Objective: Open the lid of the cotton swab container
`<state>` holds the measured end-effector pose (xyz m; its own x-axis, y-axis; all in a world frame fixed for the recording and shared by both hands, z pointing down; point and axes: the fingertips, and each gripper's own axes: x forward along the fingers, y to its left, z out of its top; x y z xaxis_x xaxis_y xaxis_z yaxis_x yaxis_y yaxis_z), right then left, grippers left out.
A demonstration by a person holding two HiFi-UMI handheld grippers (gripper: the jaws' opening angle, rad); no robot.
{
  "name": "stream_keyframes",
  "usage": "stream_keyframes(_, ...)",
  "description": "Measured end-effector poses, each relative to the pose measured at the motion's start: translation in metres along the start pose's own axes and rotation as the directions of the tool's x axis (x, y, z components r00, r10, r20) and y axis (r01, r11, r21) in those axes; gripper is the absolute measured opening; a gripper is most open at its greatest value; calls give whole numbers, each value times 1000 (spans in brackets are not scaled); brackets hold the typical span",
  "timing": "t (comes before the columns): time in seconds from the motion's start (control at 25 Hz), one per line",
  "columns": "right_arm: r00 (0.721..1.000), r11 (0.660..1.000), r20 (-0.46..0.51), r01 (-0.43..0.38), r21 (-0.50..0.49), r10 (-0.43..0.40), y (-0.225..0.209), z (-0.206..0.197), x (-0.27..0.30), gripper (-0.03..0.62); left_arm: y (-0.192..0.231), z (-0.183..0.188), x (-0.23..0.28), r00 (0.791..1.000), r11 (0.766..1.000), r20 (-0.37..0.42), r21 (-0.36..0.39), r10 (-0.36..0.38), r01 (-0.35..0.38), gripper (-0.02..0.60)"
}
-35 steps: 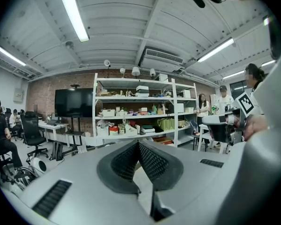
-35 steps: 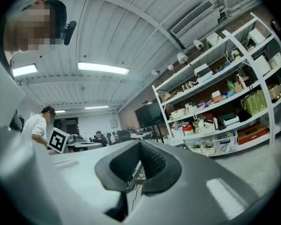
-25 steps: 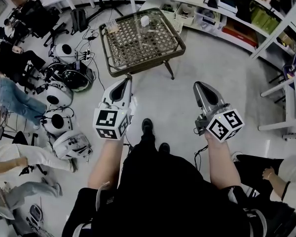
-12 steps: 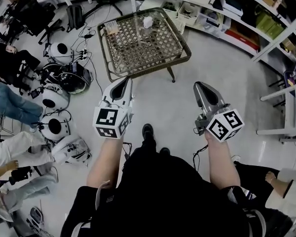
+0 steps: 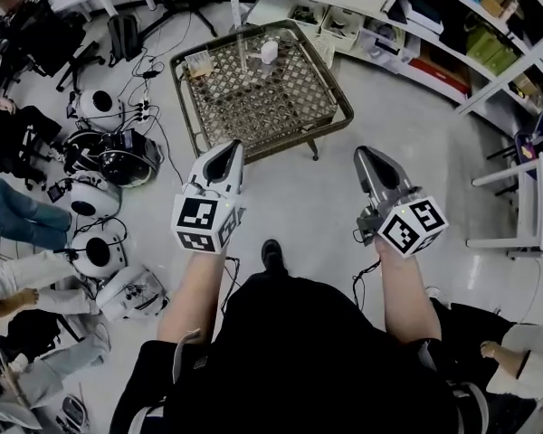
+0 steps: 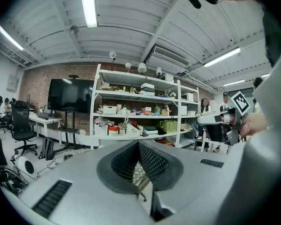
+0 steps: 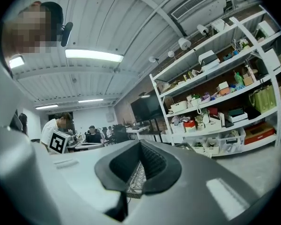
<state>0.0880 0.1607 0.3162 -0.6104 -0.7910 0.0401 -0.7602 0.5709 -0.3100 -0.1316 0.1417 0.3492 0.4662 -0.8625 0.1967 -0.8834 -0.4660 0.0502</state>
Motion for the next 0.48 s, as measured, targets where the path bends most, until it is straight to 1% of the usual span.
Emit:
stream_keyframes(0.24, 999, 1000, 19, 26, -8, -26, 2, 8, 21, 11, 19, -2, 13, 999, 999, -10, -5, -36, 36, 5)
stream_keyframes(0.48, 998, 998, 14, 61, 0, -61, -5, 13, 30, 11, 35, 5, 23, 999, 999, -10, -15, -48, 48, 5)
